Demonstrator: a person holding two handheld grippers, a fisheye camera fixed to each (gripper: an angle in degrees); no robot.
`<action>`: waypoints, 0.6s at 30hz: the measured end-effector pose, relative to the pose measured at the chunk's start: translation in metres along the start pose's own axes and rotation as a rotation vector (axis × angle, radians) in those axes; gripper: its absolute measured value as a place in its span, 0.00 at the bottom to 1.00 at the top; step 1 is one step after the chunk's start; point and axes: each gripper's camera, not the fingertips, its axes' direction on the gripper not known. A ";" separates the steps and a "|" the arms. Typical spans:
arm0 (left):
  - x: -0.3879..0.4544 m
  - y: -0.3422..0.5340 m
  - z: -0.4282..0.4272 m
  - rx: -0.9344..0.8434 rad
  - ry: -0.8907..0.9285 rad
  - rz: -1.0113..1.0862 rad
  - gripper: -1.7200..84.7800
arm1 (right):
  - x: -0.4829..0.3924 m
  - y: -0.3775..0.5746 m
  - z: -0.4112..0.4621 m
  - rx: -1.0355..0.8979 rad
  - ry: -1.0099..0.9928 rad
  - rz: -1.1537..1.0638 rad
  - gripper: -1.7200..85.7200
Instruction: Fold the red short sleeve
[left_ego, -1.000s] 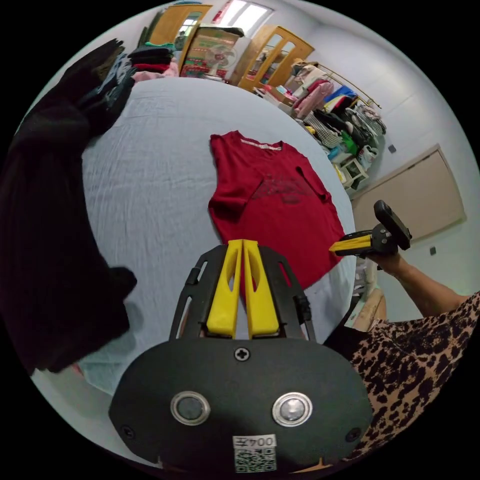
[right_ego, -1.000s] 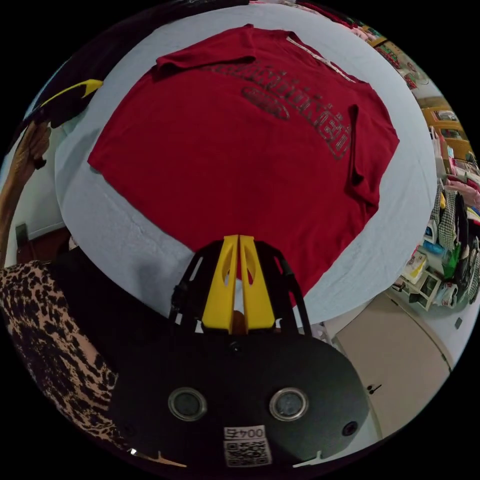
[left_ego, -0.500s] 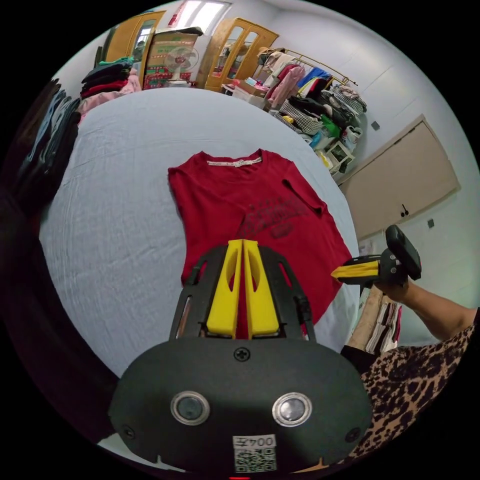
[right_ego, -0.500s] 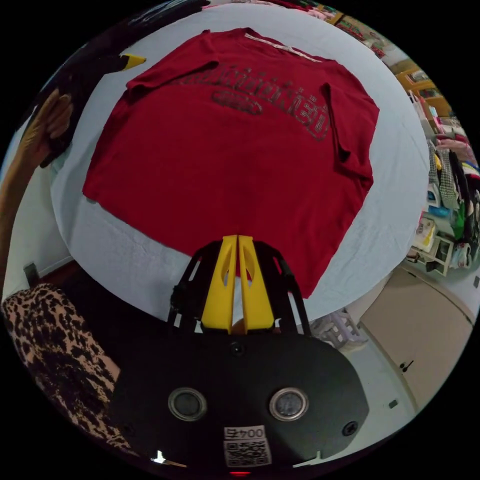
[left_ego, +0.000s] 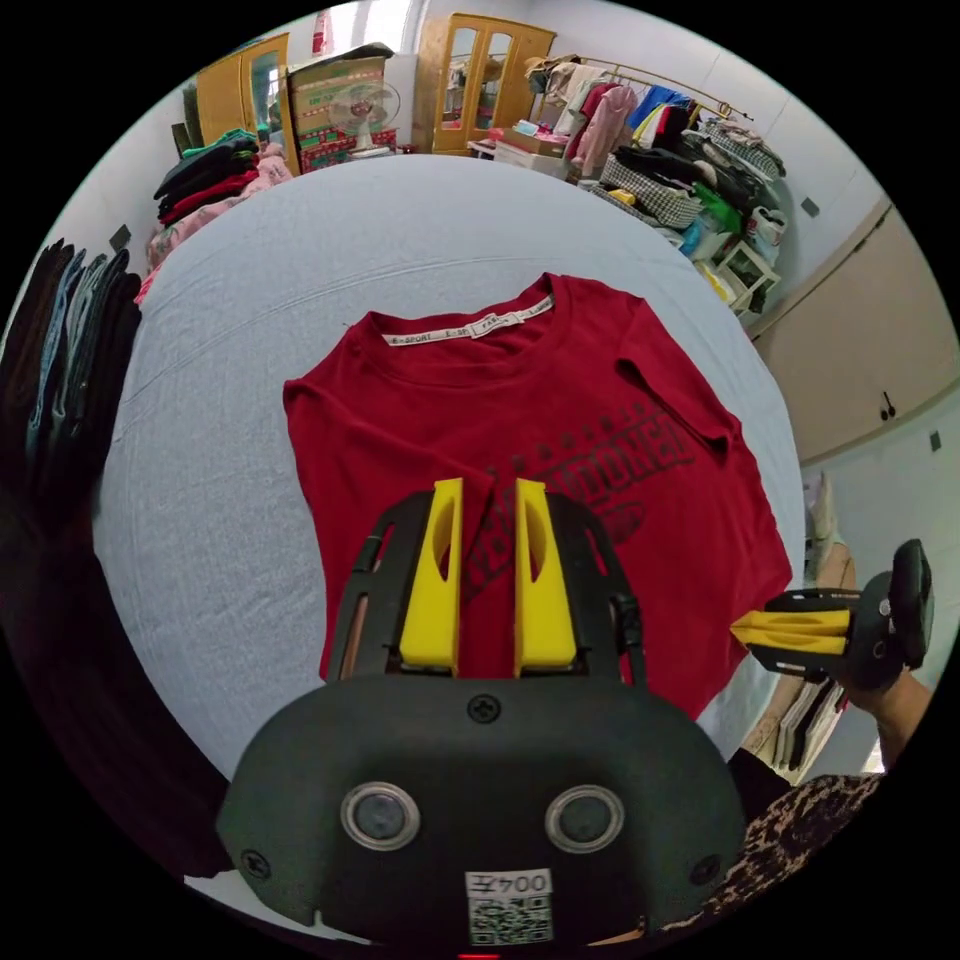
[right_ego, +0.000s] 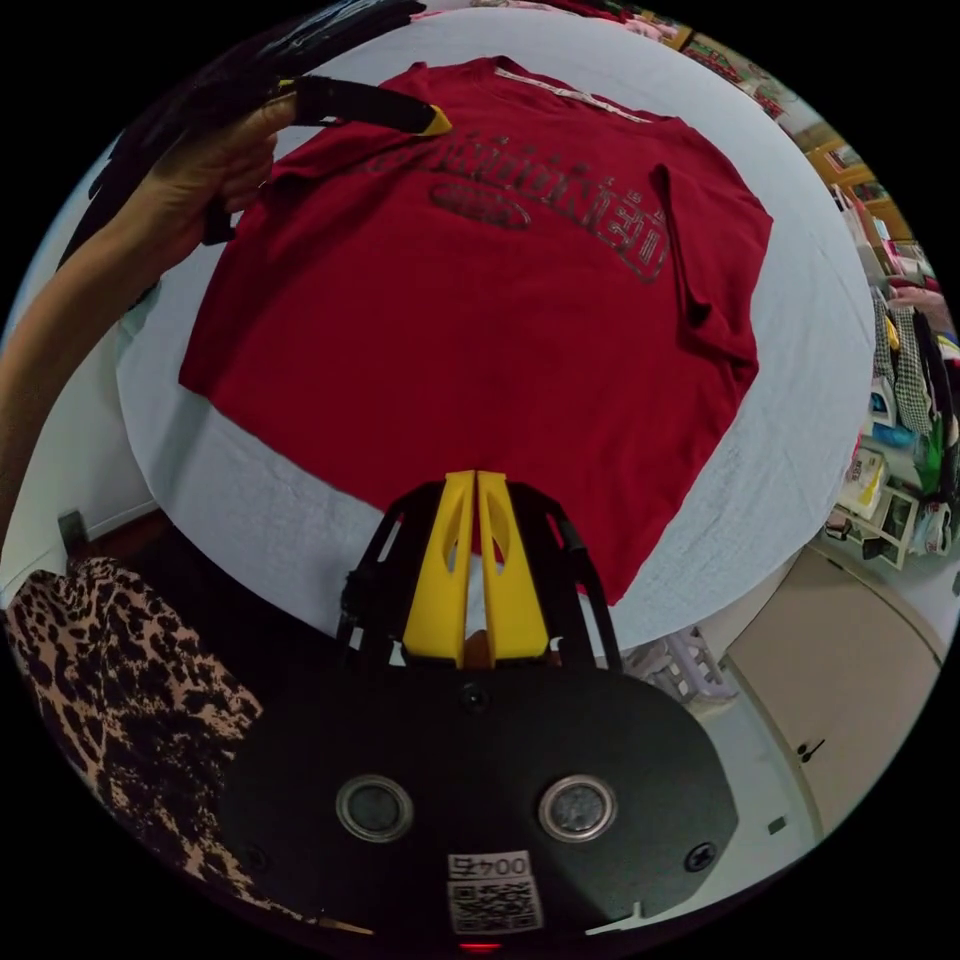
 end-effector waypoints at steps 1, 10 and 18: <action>0.003 0.000 0.000 0.000 -0.010 -0.004 0.11 | 0.000 -0.002 0.000 -0.004 0.005 -0.002 0.01; 0.034 0.011 -0.016 0.017 -0.065 -0.037 0.06 | 0.002 -0.021 0.000 -0.023 0.032 -0.017 0.01; -0.038 0.037 -0.104 0.170 0.211 -0.190 0.04 | 0.004 -0.040 0.004 -0.043 0.057 -0.051 0.01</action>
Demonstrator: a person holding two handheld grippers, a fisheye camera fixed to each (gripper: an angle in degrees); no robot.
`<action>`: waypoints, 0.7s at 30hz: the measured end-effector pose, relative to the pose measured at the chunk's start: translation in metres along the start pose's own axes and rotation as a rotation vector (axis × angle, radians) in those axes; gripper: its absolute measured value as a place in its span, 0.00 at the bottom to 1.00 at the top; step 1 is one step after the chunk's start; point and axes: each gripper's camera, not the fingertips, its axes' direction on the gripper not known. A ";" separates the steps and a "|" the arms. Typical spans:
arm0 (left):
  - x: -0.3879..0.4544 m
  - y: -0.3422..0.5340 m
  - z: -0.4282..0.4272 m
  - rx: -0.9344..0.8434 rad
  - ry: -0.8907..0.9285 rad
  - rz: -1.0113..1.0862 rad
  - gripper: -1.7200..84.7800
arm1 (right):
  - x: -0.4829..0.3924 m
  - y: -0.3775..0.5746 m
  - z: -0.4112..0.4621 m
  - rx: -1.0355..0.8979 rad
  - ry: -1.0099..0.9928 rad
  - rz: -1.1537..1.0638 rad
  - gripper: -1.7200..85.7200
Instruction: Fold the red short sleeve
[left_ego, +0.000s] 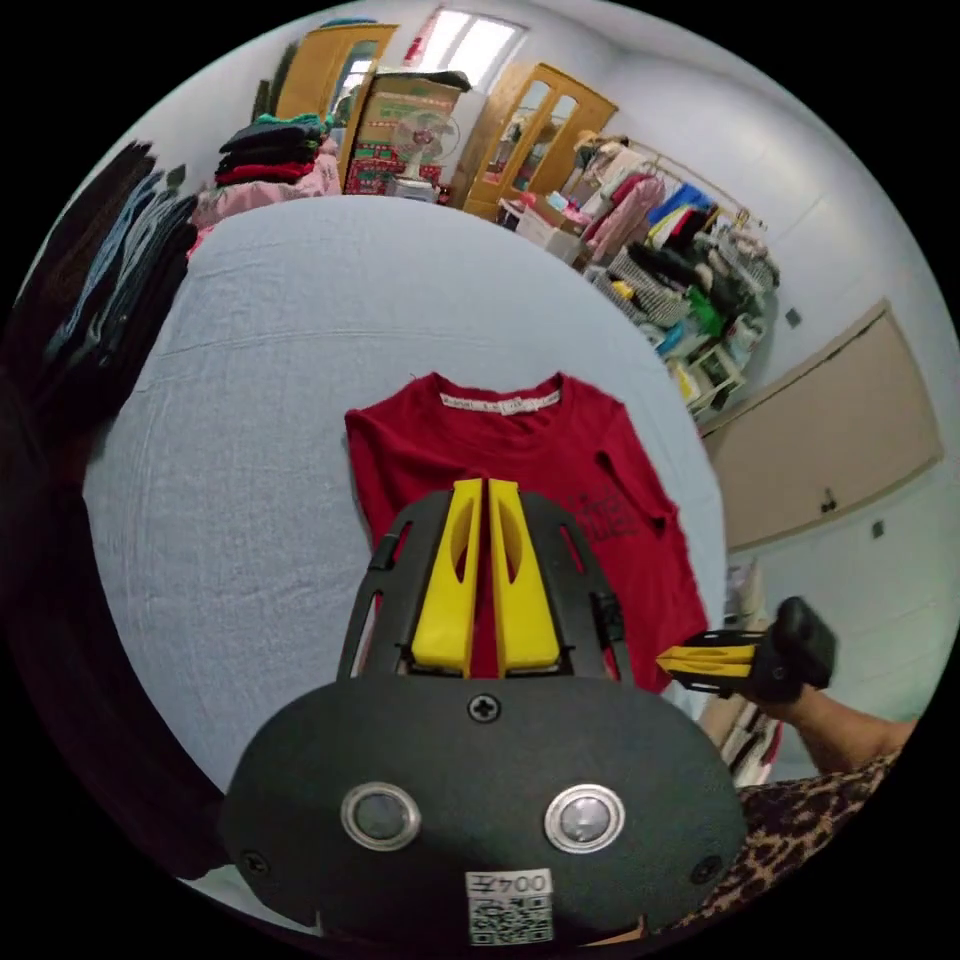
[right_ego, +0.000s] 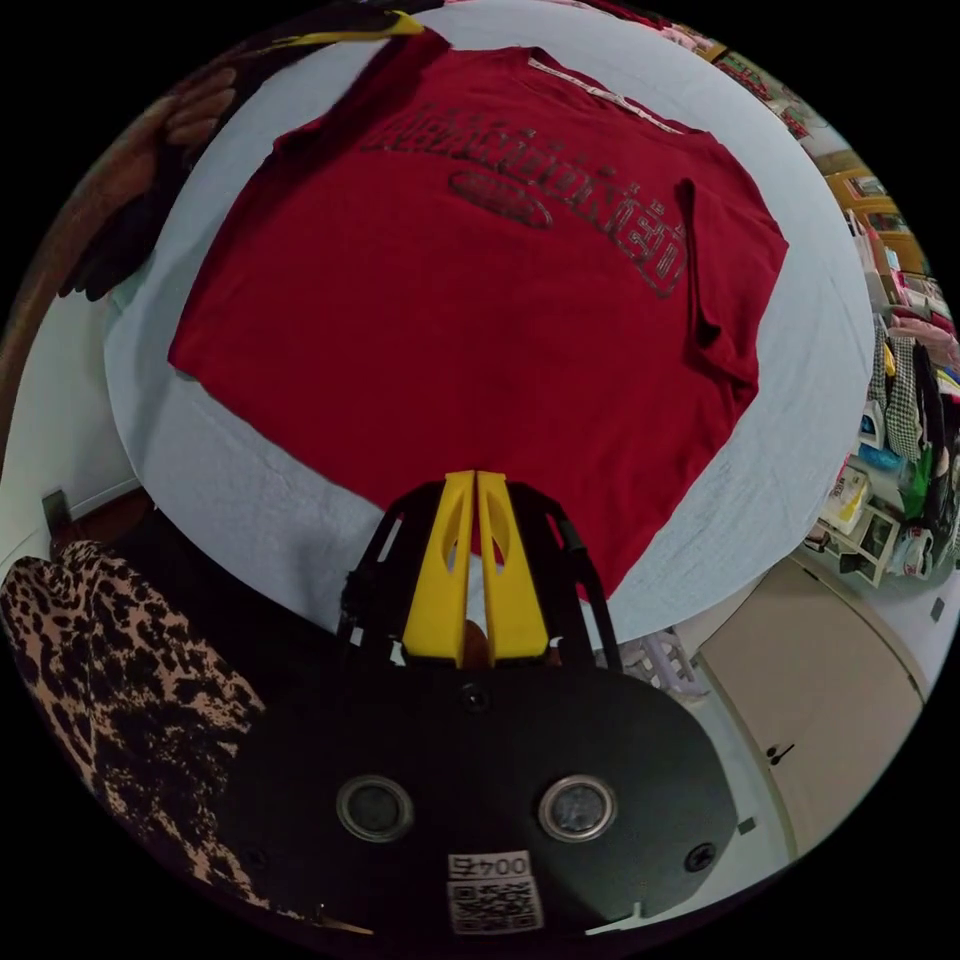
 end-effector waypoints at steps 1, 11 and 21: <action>-0.010 -0.001 -0.010 0.012 0.034 -0.023 0.04 | 0.001 -0.001 0.000 0.001 -0.002 0.001 0.01; -0.154 0.025 -0.090 0.078 0.187 -0.256 0.03 | 0.021 -0.015 0.010 0.007 -0.064 0.020 0.01; -0.156 0.029 -0.088 0.082 0.224 -0.215 0.03 | 0.029 -0.028 0.024 -0.002 -0.047 0.011 0.01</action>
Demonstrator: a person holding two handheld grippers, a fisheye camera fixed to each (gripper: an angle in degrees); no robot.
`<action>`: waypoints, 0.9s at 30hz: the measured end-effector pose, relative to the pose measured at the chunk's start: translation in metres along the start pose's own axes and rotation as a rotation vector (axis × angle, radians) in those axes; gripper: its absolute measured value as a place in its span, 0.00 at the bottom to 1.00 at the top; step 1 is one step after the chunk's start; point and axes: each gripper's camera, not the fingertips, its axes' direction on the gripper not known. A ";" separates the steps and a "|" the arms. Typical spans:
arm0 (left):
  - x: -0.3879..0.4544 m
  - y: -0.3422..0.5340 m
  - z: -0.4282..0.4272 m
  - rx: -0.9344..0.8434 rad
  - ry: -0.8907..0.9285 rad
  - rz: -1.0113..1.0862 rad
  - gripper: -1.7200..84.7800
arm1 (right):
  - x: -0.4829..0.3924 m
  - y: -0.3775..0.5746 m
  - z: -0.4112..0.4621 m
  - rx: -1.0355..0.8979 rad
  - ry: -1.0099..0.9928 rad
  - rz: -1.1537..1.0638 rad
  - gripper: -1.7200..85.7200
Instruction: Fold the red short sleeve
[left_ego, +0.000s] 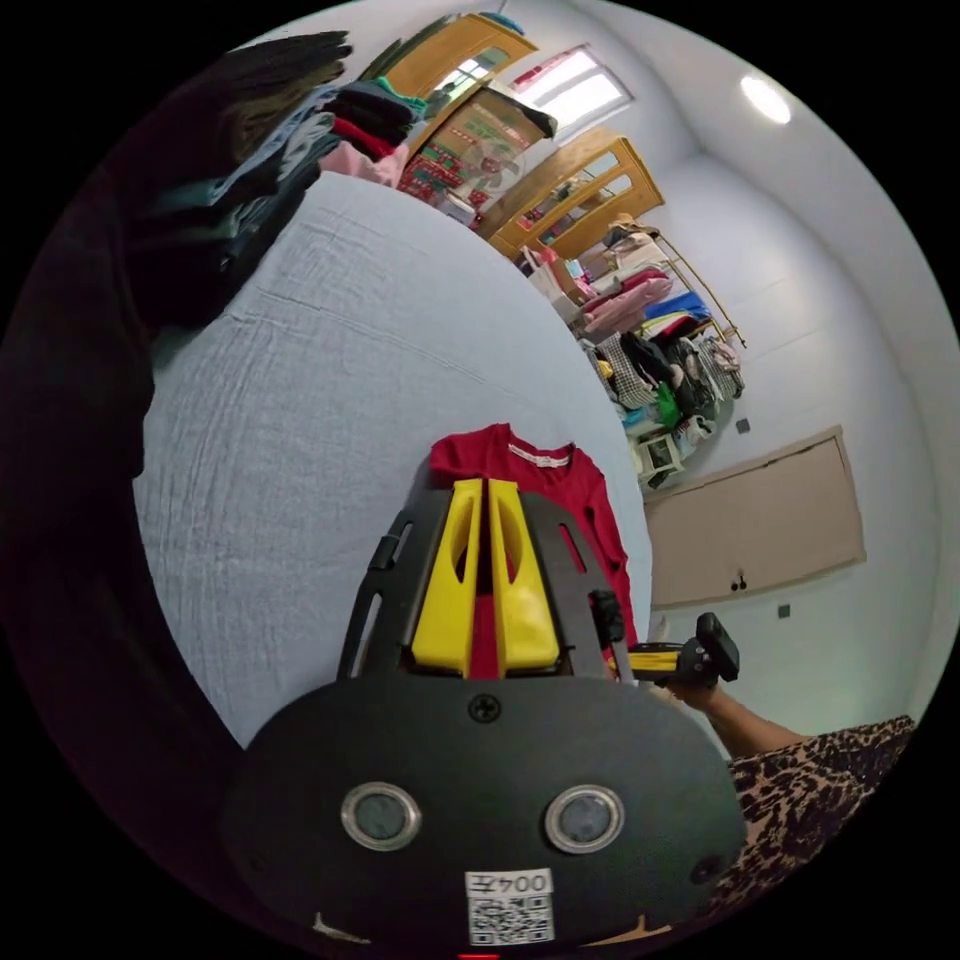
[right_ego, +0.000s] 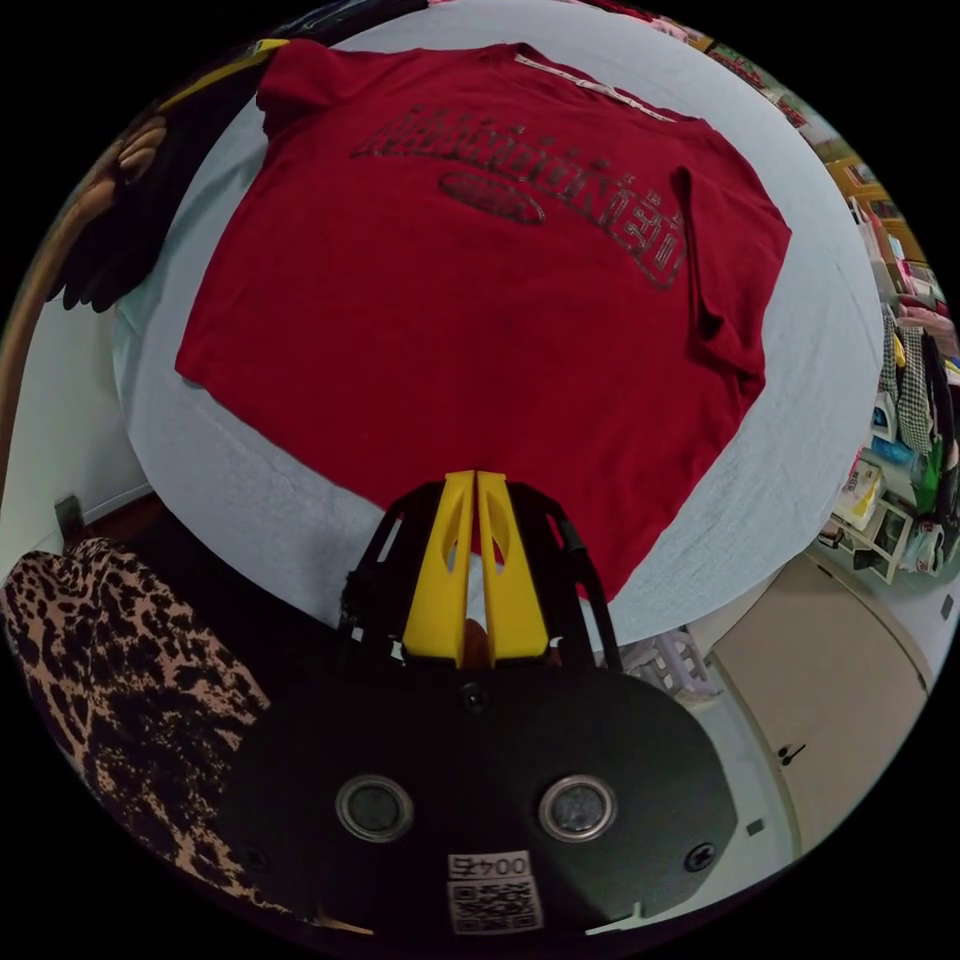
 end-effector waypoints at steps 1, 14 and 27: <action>0.005 -0.001 0.001 -0.002 -0.002 0.014 0.03 | 0.001 0.000 0.001 0.000 0.001 -0.001 0.01; 0.109 0.005 0.119 -0.193 -0.033 0.274 0.04 | 0.024 0.000 0.029 0.014 -0.003 0.014 0.01; 0.059 0.063 0.061 -0.175 -0.230 0.294 0.05 | 0.071 0.026 0.070 0.071 -0.059 0.026 0.01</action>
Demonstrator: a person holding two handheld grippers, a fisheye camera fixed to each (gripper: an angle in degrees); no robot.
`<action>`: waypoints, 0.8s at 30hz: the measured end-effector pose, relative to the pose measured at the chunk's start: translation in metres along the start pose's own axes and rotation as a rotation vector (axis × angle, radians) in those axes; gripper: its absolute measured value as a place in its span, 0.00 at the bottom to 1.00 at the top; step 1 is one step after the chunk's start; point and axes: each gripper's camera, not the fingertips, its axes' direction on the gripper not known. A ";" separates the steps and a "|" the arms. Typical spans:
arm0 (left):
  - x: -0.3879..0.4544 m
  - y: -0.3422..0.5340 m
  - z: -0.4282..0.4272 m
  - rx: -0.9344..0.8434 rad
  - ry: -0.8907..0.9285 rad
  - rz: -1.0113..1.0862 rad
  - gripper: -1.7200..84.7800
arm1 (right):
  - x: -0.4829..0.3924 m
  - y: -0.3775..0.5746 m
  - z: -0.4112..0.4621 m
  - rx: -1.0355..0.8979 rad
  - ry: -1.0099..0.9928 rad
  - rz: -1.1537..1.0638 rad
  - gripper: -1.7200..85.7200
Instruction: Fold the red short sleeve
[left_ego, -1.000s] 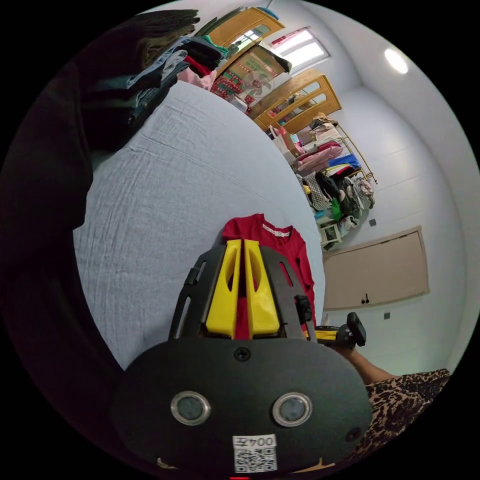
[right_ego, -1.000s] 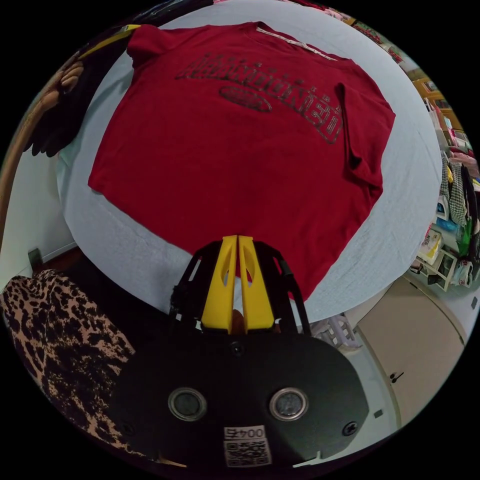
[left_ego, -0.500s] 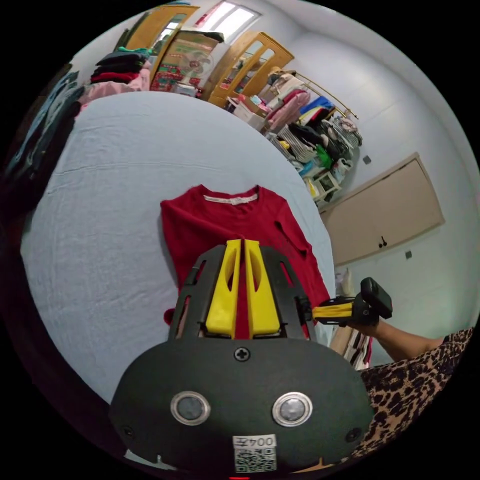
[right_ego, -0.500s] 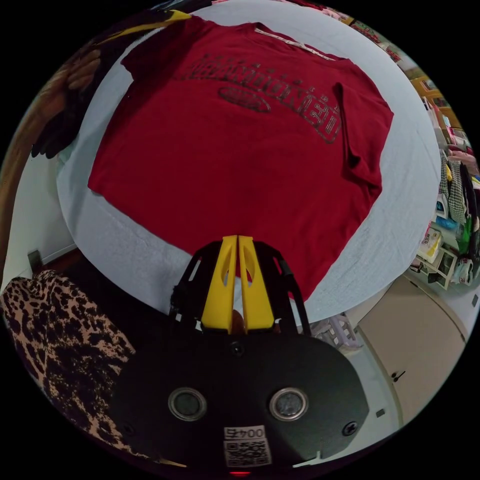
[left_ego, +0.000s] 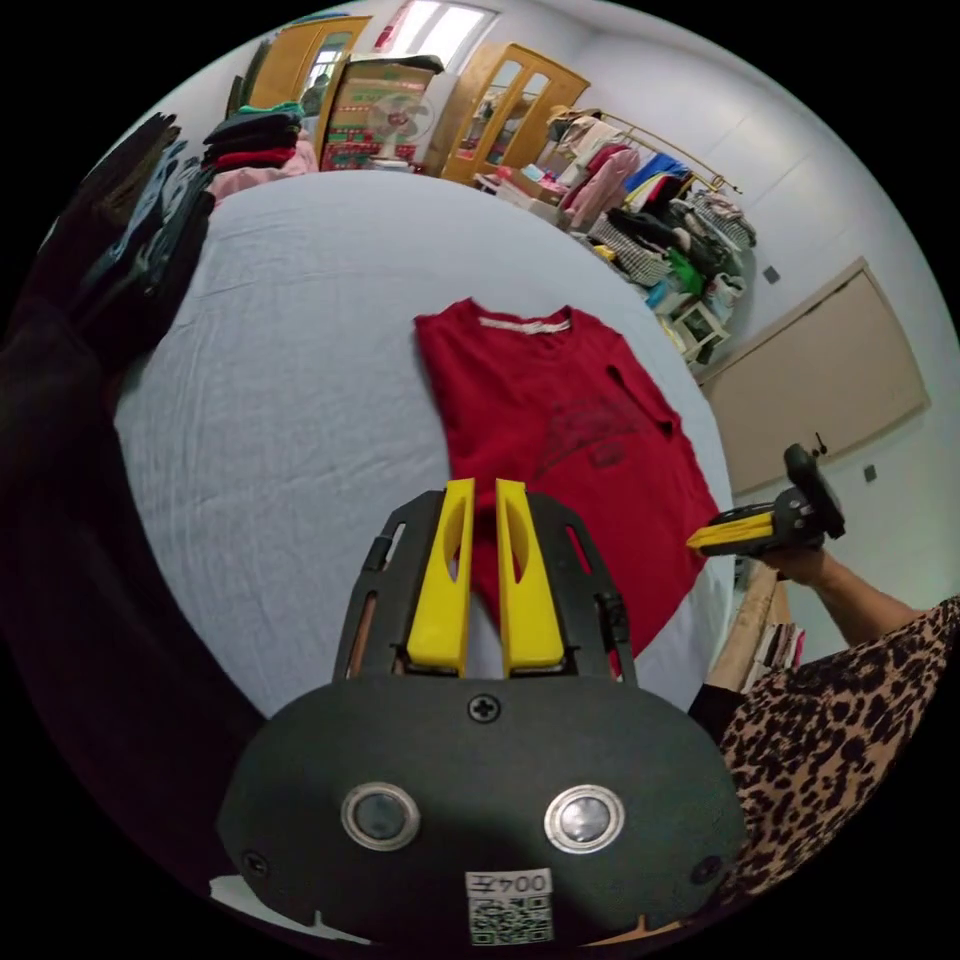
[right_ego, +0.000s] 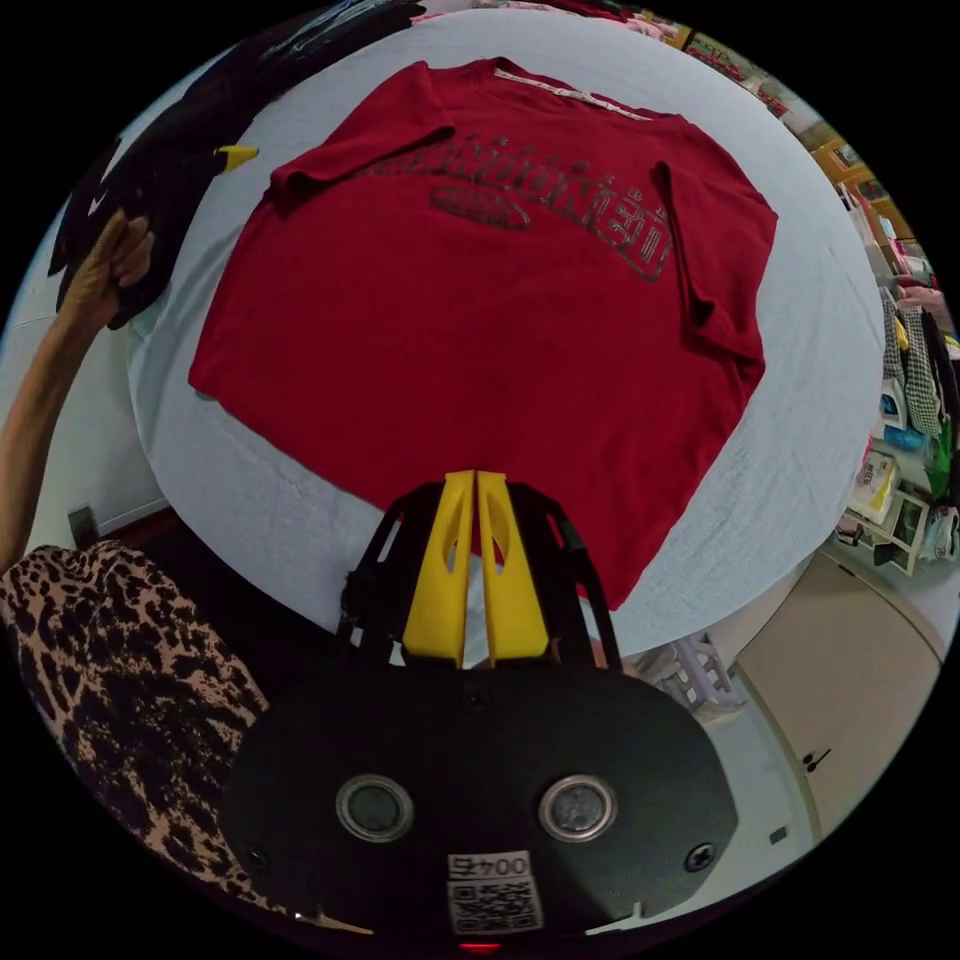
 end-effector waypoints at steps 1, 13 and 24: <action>-0.002 0.004 0.001 -0.002 -0.015 -0.003 0.04 | 0.004 0.001 0.002 0.000 -0.008 0.001 0.01; 0.050 -0.015 0.068 -0.037 -0.200 0.156 0.03 | 0.078 0.040 0.045 0.019 -0.159 0.141 0.01; 0.051 -0.006 0.094 0.080 -0.205 0.145 0.03 | 0.137 0.126 0.076 0.267 -0.275 0.242 0.02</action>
